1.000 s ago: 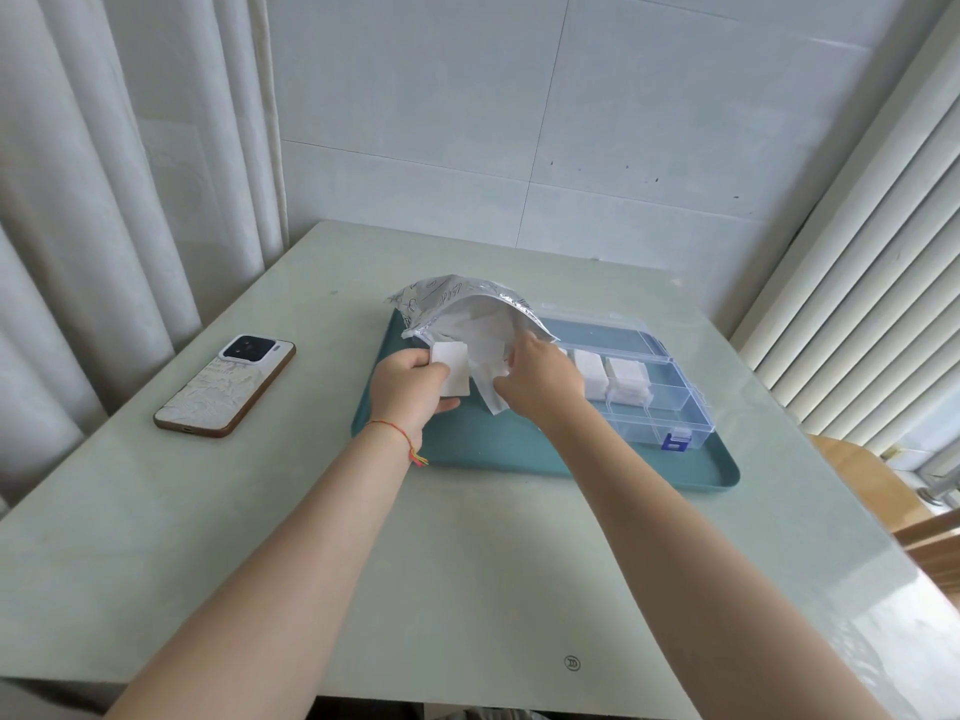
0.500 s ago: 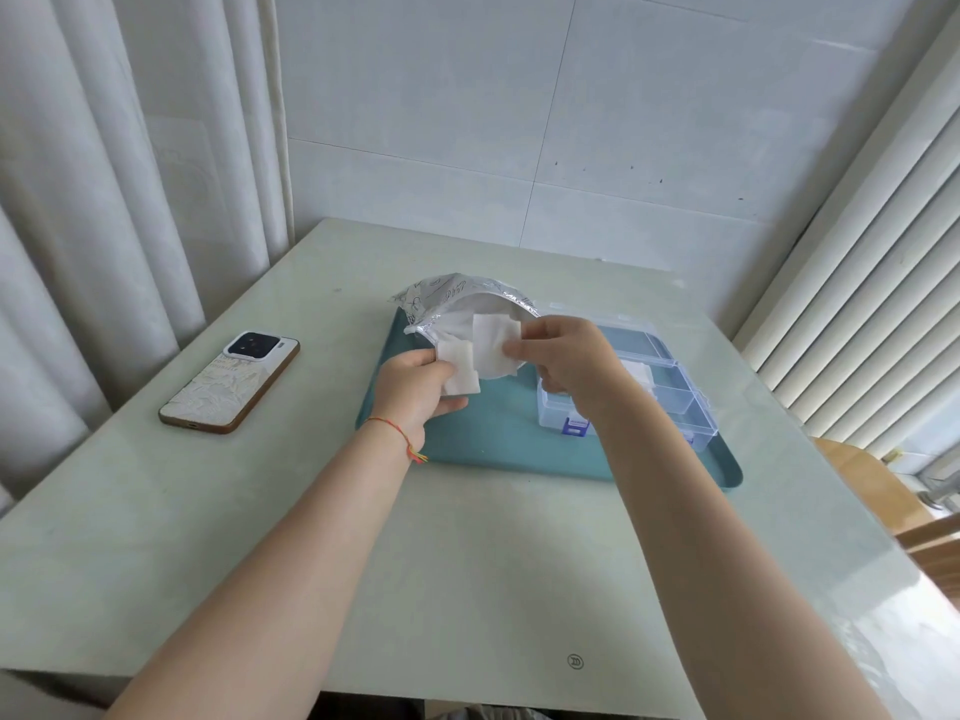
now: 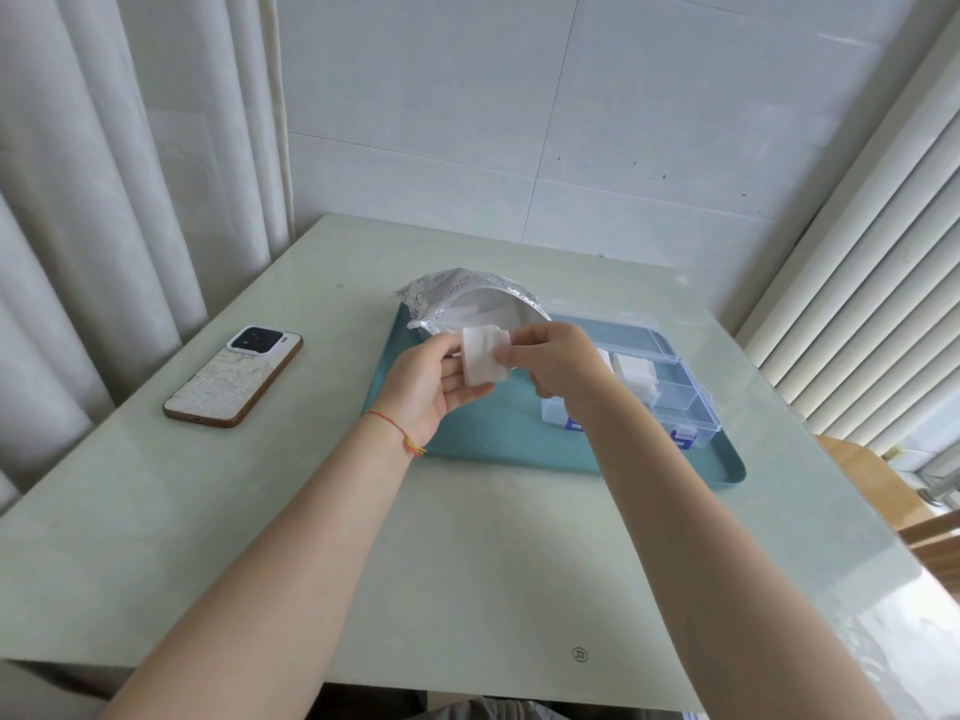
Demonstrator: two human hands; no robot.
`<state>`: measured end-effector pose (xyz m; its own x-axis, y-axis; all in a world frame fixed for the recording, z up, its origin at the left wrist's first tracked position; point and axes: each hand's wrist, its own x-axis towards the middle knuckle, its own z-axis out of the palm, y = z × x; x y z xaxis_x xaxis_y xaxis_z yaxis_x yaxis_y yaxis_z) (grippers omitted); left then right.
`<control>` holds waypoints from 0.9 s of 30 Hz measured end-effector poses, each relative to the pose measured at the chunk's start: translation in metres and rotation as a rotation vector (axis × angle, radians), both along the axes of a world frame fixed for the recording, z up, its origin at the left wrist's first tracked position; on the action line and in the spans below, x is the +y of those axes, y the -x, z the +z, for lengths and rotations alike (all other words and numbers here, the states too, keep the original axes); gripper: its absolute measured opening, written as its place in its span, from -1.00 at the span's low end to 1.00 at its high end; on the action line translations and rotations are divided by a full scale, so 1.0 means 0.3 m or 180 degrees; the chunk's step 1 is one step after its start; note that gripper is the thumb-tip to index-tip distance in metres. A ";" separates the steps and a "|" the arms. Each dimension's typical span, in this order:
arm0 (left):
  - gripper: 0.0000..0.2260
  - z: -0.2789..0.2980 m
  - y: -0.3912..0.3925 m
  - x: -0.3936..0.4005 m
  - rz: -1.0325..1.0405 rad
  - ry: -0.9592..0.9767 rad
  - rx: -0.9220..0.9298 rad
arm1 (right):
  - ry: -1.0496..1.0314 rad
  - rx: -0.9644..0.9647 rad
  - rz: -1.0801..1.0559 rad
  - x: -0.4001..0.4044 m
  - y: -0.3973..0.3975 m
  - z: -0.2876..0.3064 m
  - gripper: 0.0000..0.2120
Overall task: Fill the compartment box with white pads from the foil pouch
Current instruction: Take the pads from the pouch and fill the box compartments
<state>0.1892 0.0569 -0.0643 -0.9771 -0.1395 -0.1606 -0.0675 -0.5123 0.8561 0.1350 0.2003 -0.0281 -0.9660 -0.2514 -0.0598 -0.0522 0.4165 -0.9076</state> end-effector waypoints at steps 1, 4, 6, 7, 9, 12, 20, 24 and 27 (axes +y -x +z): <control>-0.76 0.000 0.000 -0.001 0.0004 0.0002 0.0001 | -0.0030 0.0007 -0.0011 -0.002 -0.001 -0.001 -0.82; -0.83 -0.006 0.000 0.002 0.0145 0.0218 0.0028 | -0.0069 0.0029 -0.0036 -0.002 -0.003 -0.001 -0.82; -0.86 -0.011 -0.001 0.005 0.0309 0.0306 -0.0015 | -0.0066 0.0044 -0.0067 0.001 -0.004 0.002 -0.83; -0.86 -0.013 -0.001 0.004 0.0393 0.0349 -0.0055 | -0.0032 0.0047 -0.0080 0.004 -0.003 0.003 -0.84; -0.85 -0.018 0.002 0.000 0.0512 0.0436 -0.0124 | 0.0115 0.0000 -0.0011 0.010 -0.002 0.003 -0.84; -0.83 -0.021 0.004 -0.003 0.0449 0.0529 -0.0181 | 0.0597 -0.0308 0.0387 0.016 0.001 0.003 -0.79; -0.80 0.006 -0.012 0.007 -0.0024 0.0153 -0.0058 | 0.0569 -0.0508 0.0607 0.003 -0.015 0.001 -0.73; -0.79 0.011 -0.016 0.007 -0.0028 0.0049 -0.0076 | 0.0284 -0.0172 0.0253 -0.011 -0.020 -0.003 -0.87; -0.79 0.016 -0.021 0.013 -0.0040 0.0019 -0.0049 | 0.0201 0.0099 0.0090 -0.022 -0.029 -0.004 -0.94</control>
<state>0.1956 0.0608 -0.0596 -0.9763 -0.1281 -0.1747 -0.0871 -0.5061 0.8580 0.1437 0.1936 -0.0294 -0.9596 -0.2810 -0.0129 -0.0918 0.3564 -0.9298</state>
